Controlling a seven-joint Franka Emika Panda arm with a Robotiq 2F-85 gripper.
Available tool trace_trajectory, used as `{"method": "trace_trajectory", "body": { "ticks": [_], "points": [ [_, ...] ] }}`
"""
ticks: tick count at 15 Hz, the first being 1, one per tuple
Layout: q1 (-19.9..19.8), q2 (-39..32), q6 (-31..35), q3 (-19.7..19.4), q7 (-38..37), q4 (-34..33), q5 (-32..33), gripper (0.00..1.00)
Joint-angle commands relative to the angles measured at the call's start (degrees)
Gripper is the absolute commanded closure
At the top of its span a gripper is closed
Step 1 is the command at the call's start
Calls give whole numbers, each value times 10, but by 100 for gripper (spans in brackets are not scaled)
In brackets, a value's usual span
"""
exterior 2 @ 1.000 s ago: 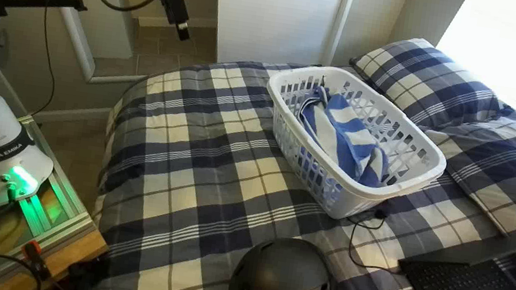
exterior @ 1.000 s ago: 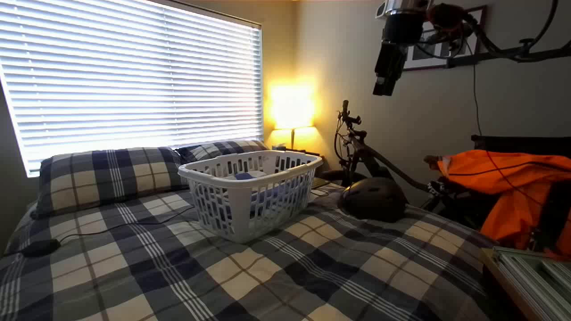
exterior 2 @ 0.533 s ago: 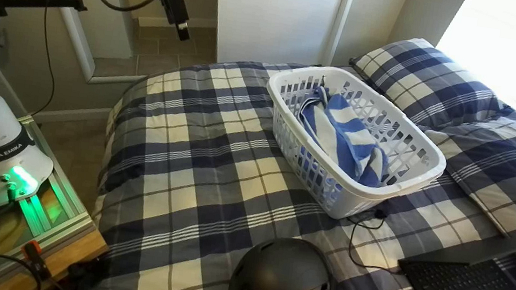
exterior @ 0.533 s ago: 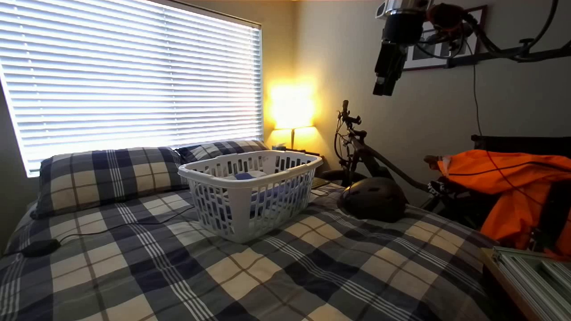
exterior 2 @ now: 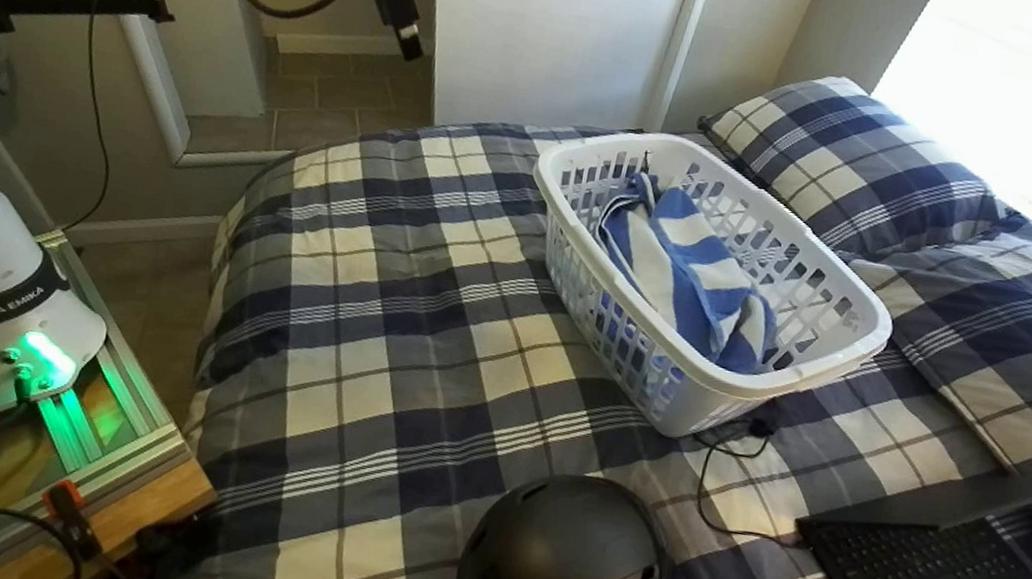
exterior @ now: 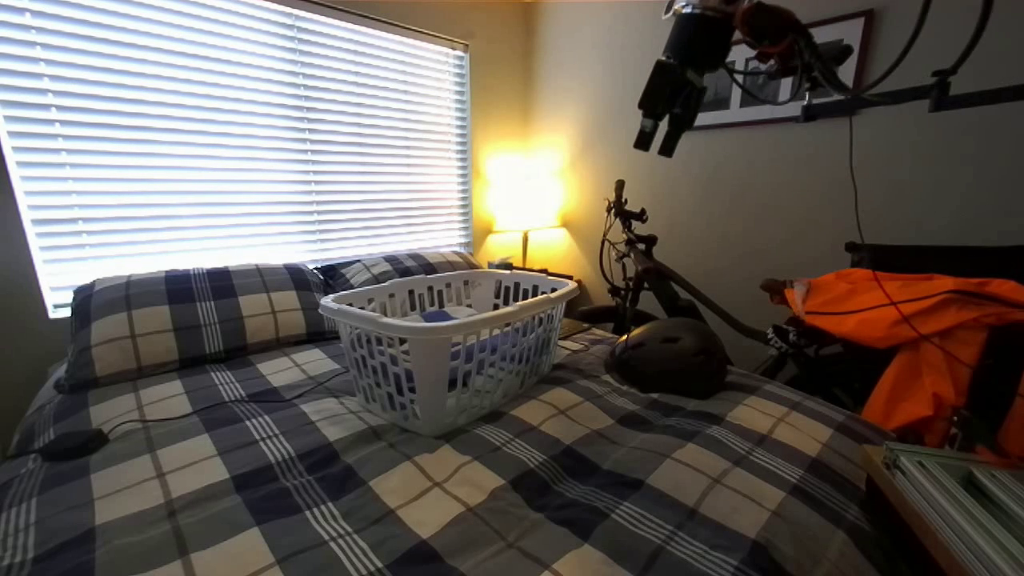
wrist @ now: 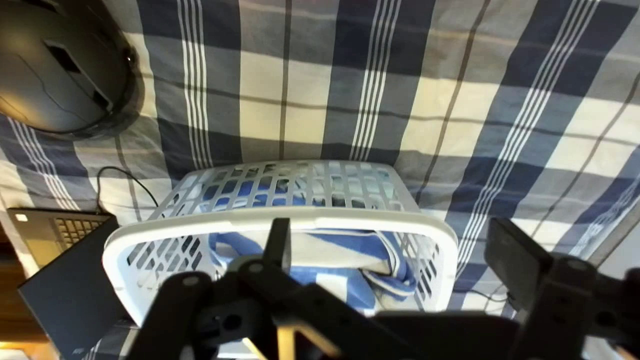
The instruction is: Remove the towel from the basket
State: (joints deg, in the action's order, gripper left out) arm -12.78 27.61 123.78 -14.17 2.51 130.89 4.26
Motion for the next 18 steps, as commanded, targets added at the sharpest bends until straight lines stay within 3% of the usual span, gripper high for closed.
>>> {"method": "trace_trajectory", "body": {
  "ticks": [1,8,11,15,18],
  "points": [
    [13,-112,37,-16,15,-104,-34,0],
    [15,-346,51,-5,41,-310,-59,0],
    [-7,-442,92,-1,63,-386,-63,0],
    [-51,-551,70,27,82,-484,-123,0],
    [-74,-622,67,45,80,-550,-125,0]
  ]
}}
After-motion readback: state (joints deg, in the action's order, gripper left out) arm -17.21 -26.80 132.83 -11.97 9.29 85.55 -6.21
